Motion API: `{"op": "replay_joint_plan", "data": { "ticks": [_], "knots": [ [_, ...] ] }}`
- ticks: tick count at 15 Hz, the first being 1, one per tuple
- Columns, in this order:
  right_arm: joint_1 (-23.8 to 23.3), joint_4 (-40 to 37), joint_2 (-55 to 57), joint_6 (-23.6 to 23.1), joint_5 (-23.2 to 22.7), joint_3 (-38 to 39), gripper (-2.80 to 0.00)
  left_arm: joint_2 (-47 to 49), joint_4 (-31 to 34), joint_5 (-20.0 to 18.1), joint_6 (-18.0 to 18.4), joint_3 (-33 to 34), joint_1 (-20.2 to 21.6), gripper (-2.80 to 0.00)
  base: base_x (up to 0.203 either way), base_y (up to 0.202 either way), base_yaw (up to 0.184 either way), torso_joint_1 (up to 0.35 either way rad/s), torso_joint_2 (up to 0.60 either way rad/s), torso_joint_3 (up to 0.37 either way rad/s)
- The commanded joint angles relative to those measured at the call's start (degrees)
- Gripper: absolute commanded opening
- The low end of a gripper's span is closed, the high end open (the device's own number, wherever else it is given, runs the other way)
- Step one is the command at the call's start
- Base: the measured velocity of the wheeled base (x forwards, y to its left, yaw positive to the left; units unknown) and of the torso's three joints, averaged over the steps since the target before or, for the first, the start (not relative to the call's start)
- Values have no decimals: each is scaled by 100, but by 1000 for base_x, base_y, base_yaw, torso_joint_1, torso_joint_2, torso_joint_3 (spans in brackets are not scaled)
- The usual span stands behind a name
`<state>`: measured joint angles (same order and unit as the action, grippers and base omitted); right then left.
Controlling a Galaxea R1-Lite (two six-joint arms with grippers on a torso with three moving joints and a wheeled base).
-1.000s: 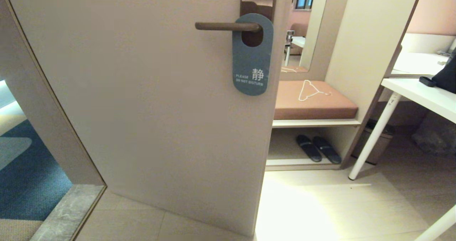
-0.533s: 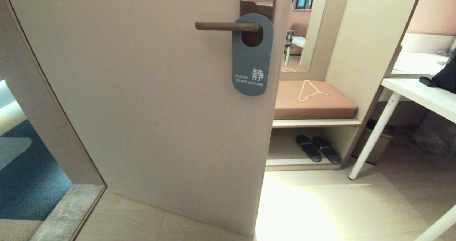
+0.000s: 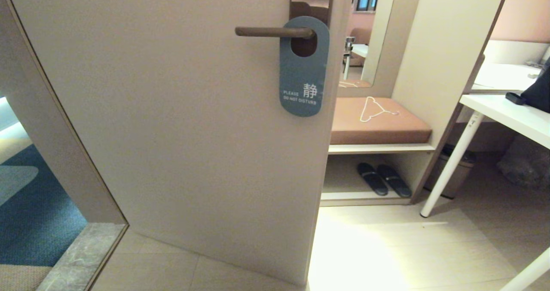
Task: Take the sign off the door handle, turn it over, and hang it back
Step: Take down the sign
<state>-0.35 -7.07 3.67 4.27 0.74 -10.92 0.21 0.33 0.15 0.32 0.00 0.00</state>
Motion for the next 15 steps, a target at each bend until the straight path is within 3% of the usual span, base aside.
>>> {"op": "replay_joint_plan", "data": {
  "ticks": [1,5,12,15],
  "knots": [
    [46,38,977,5,-1,-647,-280,-3,2,3,3,0,0,-280,0,0,0,0,0,0],
    [89,200,2608,-18,-353,-2058,-280,-3,-4,3,10,0,0,-280,0,0,0,0,0,0],
    [99,894,5009,-255,-3387,-3790,-280,-3,2,3,3,0,0,-280,0,0,0,0,0,0],
    [287,921,5791,-685,-3953,-4052,-280,-3,2,3,4,0,0,-280,0,0,0,0,0,0]
  ]
}}
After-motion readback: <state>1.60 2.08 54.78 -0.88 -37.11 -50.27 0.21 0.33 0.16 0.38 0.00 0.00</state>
